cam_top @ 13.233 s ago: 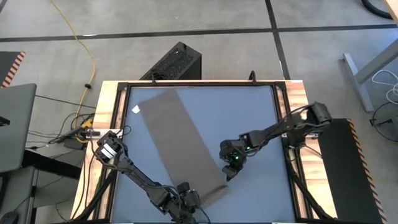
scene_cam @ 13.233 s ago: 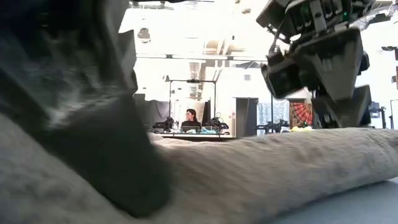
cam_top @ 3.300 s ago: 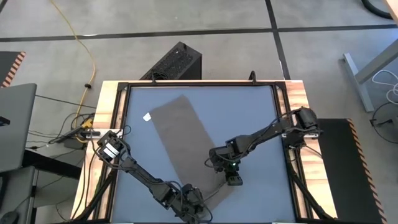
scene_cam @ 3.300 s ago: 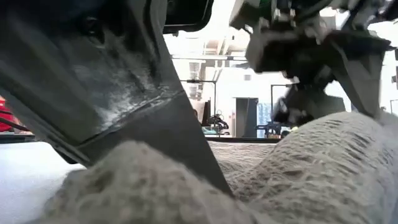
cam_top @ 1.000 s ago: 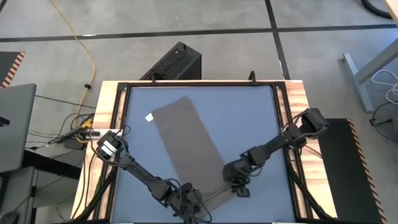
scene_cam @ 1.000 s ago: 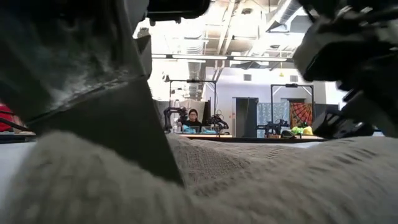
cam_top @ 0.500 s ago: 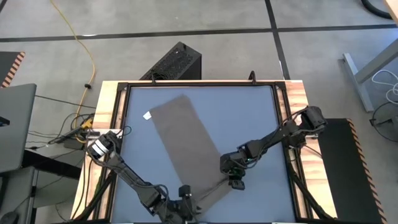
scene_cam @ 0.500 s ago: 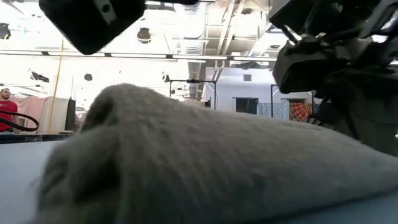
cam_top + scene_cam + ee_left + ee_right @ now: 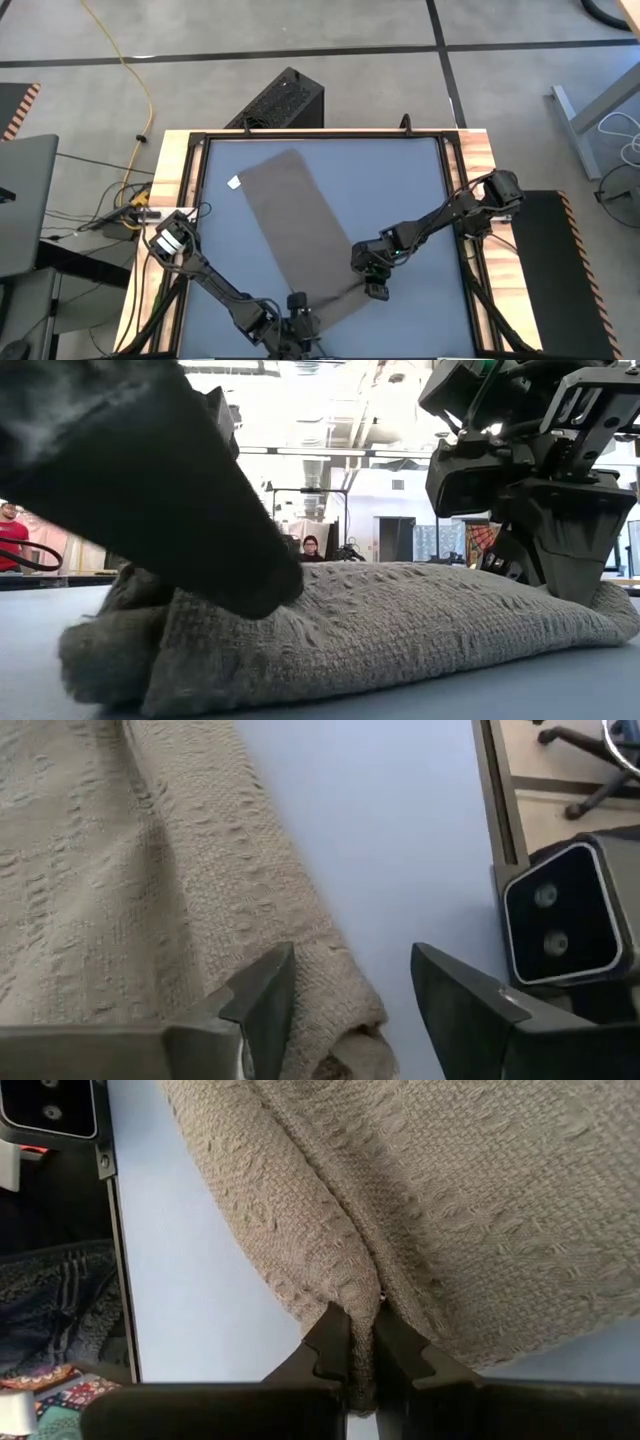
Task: Roll towel into tight, uniform cylinder
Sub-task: Roll the gray towel
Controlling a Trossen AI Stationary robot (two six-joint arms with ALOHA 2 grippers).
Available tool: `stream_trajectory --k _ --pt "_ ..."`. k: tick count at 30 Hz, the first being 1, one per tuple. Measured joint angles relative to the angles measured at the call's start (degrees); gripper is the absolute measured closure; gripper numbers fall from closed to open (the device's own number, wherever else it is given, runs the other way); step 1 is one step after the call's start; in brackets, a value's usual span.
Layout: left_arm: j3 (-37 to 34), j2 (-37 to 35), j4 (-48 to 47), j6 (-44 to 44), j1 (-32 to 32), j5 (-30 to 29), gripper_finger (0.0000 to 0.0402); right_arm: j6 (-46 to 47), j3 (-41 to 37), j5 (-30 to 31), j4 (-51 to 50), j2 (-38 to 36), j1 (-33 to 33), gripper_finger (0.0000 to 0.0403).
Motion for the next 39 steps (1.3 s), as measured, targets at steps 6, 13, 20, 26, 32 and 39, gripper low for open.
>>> stream_trajectory --k 6,13,20,26,32,39 --pt "4.6 -0.4 3.1 10.1 -1.2 -3.2 0.0211 0.1 0.0 -0.3 -0.1 0.0 -0.1 0.0363" --pt "10.2 0.1 -17.7 -0.5 -0.9 -4.4 0.0213 0.7 0.0 -0.4 0.0 0.0 0.0 0.0363" --pt "10.3 1.1 -17.0 -5.1 -0.2 -0.9 0.0213 0.7 0.0 -0.5 0.1 0.0 0.1 0.0363" --pt "10.3 5.4 -15.7 -8.5 0.1 1.6 0.0214 1.2 0.0 -0.5 -0.1 0.0 0.1 0.0363" --pt "10.4 5.6 -18.0 -12.3 0.2 0.4 0.0261 1.1 0.0 -0.6 0.3 0.0 0.4 0.0352" --pt "10.4 5.4 -16.9 -17.3 0.4 2.8 0.0384 -0.9 0.0 -0.5 2.2 0.0 0.5 0.0329"
